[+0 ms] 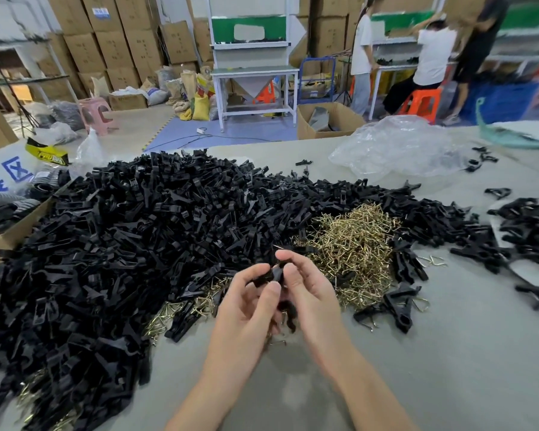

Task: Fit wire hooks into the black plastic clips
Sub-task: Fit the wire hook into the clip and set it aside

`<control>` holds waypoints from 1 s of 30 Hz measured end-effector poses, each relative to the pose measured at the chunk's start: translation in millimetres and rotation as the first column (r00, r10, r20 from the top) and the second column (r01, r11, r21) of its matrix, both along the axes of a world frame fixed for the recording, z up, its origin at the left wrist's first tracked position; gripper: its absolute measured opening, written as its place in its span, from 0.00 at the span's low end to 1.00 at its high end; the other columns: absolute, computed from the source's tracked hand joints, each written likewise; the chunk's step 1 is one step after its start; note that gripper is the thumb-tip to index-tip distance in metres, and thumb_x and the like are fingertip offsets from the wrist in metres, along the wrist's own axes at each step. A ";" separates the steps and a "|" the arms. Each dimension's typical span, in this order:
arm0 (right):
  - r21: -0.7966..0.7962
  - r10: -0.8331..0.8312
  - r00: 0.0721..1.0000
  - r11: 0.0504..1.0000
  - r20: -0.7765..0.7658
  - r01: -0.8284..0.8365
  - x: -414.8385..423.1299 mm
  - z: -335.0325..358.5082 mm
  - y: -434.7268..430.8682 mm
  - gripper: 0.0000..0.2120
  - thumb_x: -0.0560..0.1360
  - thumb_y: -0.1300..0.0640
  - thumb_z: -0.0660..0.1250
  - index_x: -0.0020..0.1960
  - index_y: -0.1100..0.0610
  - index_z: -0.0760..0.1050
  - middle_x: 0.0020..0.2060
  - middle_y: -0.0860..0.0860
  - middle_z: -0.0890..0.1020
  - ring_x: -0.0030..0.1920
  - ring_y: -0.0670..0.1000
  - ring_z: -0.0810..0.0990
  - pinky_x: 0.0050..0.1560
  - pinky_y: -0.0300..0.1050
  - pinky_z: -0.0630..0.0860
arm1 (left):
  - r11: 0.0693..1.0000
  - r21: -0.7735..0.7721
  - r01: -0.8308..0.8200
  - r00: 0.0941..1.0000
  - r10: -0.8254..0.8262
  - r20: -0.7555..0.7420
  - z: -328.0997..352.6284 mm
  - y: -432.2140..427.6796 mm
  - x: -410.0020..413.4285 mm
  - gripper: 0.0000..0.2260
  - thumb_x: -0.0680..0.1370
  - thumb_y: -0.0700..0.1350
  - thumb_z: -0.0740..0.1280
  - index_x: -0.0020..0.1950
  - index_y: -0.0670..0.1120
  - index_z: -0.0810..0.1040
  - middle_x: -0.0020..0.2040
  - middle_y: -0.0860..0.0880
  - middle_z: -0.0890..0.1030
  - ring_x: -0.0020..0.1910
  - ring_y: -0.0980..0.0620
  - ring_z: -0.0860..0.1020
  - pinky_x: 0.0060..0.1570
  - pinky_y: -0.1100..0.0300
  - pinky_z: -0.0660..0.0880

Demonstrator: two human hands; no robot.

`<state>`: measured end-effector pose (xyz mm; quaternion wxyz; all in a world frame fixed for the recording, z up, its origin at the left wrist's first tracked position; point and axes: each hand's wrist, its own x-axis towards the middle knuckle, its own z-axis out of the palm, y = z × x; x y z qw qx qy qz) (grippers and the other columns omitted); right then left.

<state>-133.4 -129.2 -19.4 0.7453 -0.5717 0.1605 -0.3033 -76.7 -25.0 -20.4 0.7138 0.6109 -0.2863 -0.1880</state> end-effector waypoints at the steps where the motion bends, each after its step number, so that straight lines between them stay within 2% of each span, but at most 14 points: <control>1: -0.075 -0.041 0.999 0.996 -0.011 0.040 -6.9 1.5 -3.9 0.09 0.82 0.58 0.63 0.56 0.49 0.81 0.42 0.49 0.82 0.40 0.48 0.81 0.36 0.39 0.78 | 1.000 0.022 -0.017 0.999 0.016 0.040 1.9 -1.7 -4.0 0.12 0.74 0.55 0.68 0.56 0.59 0.78 0.42 0.53 0.83 0.35 0.55 0.79 0.33 0.62 0.77; 4: -0.235 -0.126 0.991 0.965 -0.044 0.112 -36.7 7.9 -18.9 0.09 0.81 0.53 0.64 0.59 0.47 0.80 0.47 0.43 0.84 0.47 0.46 0.82 0.52 0.41 0.79 | 0.993 0.100 -0.066 0.974 0.043 0.222 6.5 -13.2 -22.8 0.13 0.72 0.60 0.67 0.54 0.58 0.76 0.35 0.58 0.78 0.33 0.61 0.75 0.34 0.69 0.72; 6: -0.301 -0.190 0.981 0.939 -0.042 0.168 -60.5 16.6 -30.2 0.11 0.79 0.47 0.64 0.59 0.44 0.80 0.45 0.42 0.84 0.43 0.46 0.81 0.48 0.41 0.79 | 0.984 0.164 -0.065 0.948 0.009 0.319 12.2 -25.5 -37.8 0.11 0.73 0.62 0.67 0.49 0.58 0.73 0.34 0.56 0.77 0.31 0.59 0.73 0.34 0.66 0.71; 8: -0.333 -0.256 0.966 0.915 -0.042 0.228 -83.4 25.5 -43.1 0.12 0.77 0.43 0.64 0.58 0.41 0.80 0.43 0.44 0.84 0.41 0.46 0.79 0.43 0.46 0.78 | 0.971 0.236 -0.037 0.892 -0.074 0.446 20.4 -42.9 -51.7 0.09 0.77 0.60 0.65 0.45 0.56 0.73 0.36 0.57 0.78 0.31 0.59 0.72 0.33 0.67 0.68; 10: -0.287 -0.324 0.946 0.909 -0.030 0.302 -105.9 30.3 -59.5 0.15 0.75 0.42 0.63 0.61 0.40 0.79 0.47 0.45 0.84 0.47 0.47 0.81 0.50 0.51 0.80 | 0.956 0.291 0.016 0.826 -0.177 0.534 32.4 -66.3 -68.9 0.10 0.79 0.58 0.63 0.43 0.54 0.74 0.39 0.59 0.79 0.33 0.59 0.75 0.33 0.68 0.68; 11: -0.252 -0.374 0.927 0.899 -0.019 0.357 -116.9 32.1 -68.9 0.17 0.76 0.43 0.63 0.63 0.41 0.77 0.49 0.46 0.84 0.49 0.46 0.82 0.53 0.49 0.80 | 0.951 0.308 0.041 0.804 -0.214 0.554 38.4 -80.6 -78.5 0.10 0.80 0.58 0.62 0.43 0.54 0.75 0.41 0.60 0.80 0.34 0.59 0.76 0.33 0.68 0.69; 13: -0.151 -0.478 0.878 0.867 0.014 0.475 -140.0 35.1 -87.4 0.17 0.81 0.46 0.61 0.69 0.42 0.70 0.52 0.49 0.84 0.52 0.45 0.83 0.55 0.42 0.80 | 0.942 0.321 0.098 0.793 -0.269 0.546 51.3 -114.3 -101.9 0.11 0.81 0.58 0.62 0.44 0.54 0.75 0.39 0.57 0.81 0.32 0.59 0.76 0.32 0.67 0.71; 15: -0.026 -0.565 0.824 0.824 0.042 0.566 -162.0 38.8 -102.2 0.17 0.85 0.50 0.58 0.73 0.44 0.65 0.53 0.50 0.85 0.55 0.48 0.84 0.55 0.42 0.80 | 0.942 0.298 0.154 0.810 -0.294 0.508 67.6 -157.6 -125.6 0.10 0.81 0.58 0.62 0.46 0.55 0.76 0.37 0.56 0.81 0.33 0.61 0.77 0.36 0.62 0.75; 17: 0.021 -0.643 0.765 0.766 0.022 0.643 -180.7 42.1 -112.5 0.17 0.86 0.52 0.56 0.74 0.46 0.65 0.56 0.50 0.84 0.55 0.49 0.84 0.54 0.45 0.80 | 0.937 0.288 0.200 0.812 -0.322 0.486 89.6 -206.5 -145.6 0.11 0.82 0.58 0.61 0.54 0.53 0.78 0.46 0.56 0.83 0.44 0.61 0.79 0.47 0.58 0.76; 19: 0.030 -0.682 0.731 0.731 -0.006 0.682 -195.4 45.7 -117.6 0.15 0.86 0.54 0.56 0.72 0.46 0.67 0.58 0.51 0.81 0.53 0.49 0.83 0.52 0.44 0.79 | 0.898 0.343 0.276 0.817 -0.407 0.408 111.0 -246.3 -160.2 0.18 0.82 0.60 0.60 0.64 0.50 0.76 0.58 0.52 0.81 0.57 0.54 0.78 0.57 0.56 0.73; 21: 0.026 -0.700 0.714 0.713 -0.017 0.700 -206.3 48.3 -120.2 0.15 0.86 0.57 0.56 0.70 0.46 0.68 0.60 0.54 0.80 0.49 0.48 0.82 0.51 0.45 0.79 | 0.857 0.407 0.316 0.807 -0.468 0.359 117.4 -267.8 -170.0 0.20 0.82 0.59 0.60 0.67 0.48 0.74 0.63 0.48 0.80 0.62 0.50 0.77 0.62 0.55 0.71; 24: -0.008 -0.699 0.714 0.715 -0.024 0.700 -214.8 48.3 -119.5 0.14 0.85 0.59 0.57 0.66 0.44 0.70 0.58 0.53 0.81 0.46 0.46 0.82 0.48 0.43 0.78 | 0.853 0.438 0.283 0.772 -0.474 0.424 99.8 -251.0 -171.2 0.15 0.83 0.56 0.60 0.65 0.50 0.74 0.59 0.51 0.81 0.58 0.52 0.78 0.63 0.52 0.74; 26: -0.038 -0.677 0.735 0.736 -0.023 0.676 -210.7 44.1 -113.9 0.14 0.84 0.60 0.58 0.63 0.43 0.72 0.56 0.50 0.81 0.44 0.43 0.83 0.48 0.41 0.77 | 0.877 0.428 0.217 0.756 -0.428 0.494 77.8 -218.2 -157.7 0.14 0.83 0.54 0.61 0.66 0.52 0.75 0.59 0.54 0.80 0.58 0.56 0.77 0.63 0.54 0.74; 30: -0.184 -0.572 0.818 0.812 -0.057 0.554 -177.8 28.3 -85.8 0.17 0.83 0.62 0.59 0.60 0.40 0.73 0.53 0.45 0.79 0.45 0.43 0.82 0.50 0.42 0.78 | 0.910 0.395 -0.128 0.653 -0.222 0.724 26.0 -120.9 -101.7 0.13 0.82 0.49 0.63 0.66 0.50 0.76 0.62 0.56 0.77 0.63 0.57 0.71 0.63 0.64 0.65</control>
